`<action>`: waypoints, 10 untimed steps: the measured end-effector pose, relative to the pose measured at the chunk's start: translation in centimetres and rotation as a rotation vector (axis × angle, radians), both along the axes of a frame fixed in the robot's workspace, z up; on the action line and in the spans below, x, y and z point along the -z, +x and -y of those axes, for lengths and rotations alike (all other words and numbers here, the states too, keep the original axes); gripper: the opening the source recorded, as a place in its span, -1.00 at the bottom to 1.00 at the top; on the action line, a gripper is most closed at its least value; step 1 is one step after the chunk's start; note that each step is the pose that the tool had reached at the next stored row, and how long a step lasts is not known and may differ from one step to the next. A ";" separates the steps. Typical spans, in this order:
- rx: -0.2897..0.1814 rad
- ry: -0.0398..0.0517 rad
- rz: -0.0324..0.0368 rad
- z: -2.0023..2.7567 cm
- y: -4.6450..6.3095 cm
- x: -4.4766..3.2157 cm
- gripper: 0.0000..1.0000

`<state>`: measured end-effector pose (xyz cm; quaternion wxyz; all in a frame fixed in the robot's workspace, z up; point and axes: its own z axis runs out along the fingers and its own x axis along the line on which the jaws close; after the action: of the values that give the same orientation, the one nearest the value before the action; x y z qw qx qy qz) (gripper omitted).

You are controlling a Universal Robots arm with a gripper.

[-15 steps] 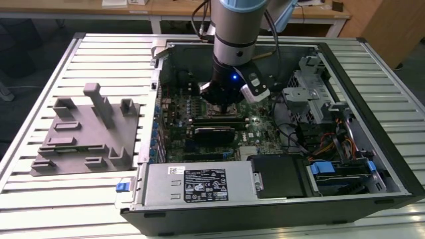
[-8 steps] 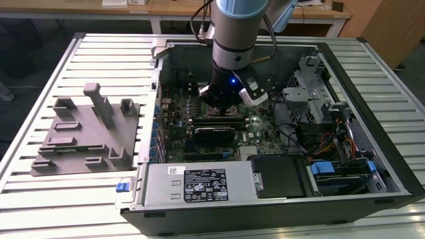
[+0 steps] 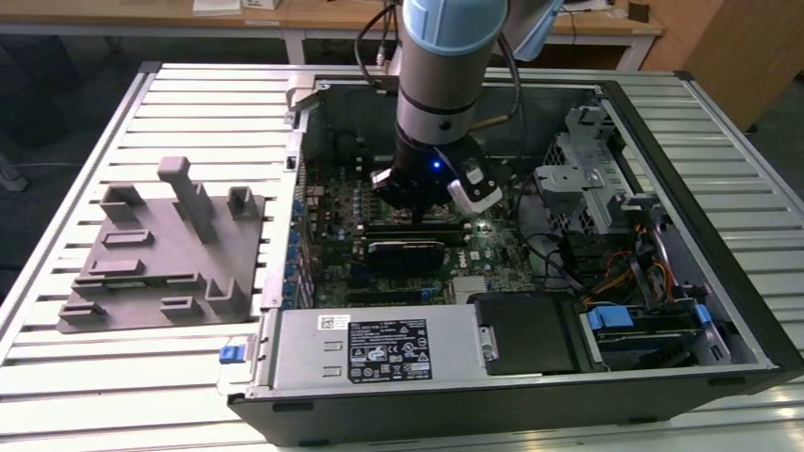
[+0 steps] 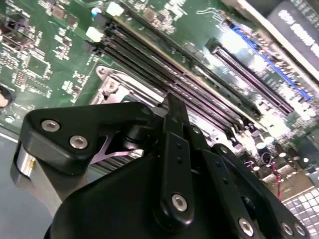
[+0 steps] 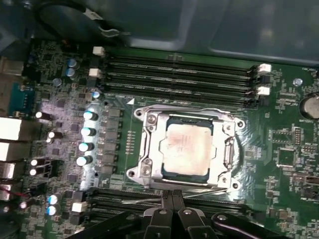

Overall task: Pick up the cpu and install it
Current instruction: 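Install the second cpu locking lever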

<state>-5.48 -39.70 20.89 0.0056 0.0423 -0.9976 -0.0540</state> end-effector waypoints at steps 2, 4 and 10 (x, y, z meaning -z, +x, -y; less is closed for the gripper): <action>0.000 0.0052 -0.0001 0.18 -0.4 0.01 -0.79; 0.000 0.0138 0.0000 0.29 -0.6 0.03 -0.79; 0.000 0.0443 0.0001 0.70 -1.1 0.13 -0.79</action>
<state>-6.56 -40.40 20.77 0.0046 0.0425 -0.9962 -0.0760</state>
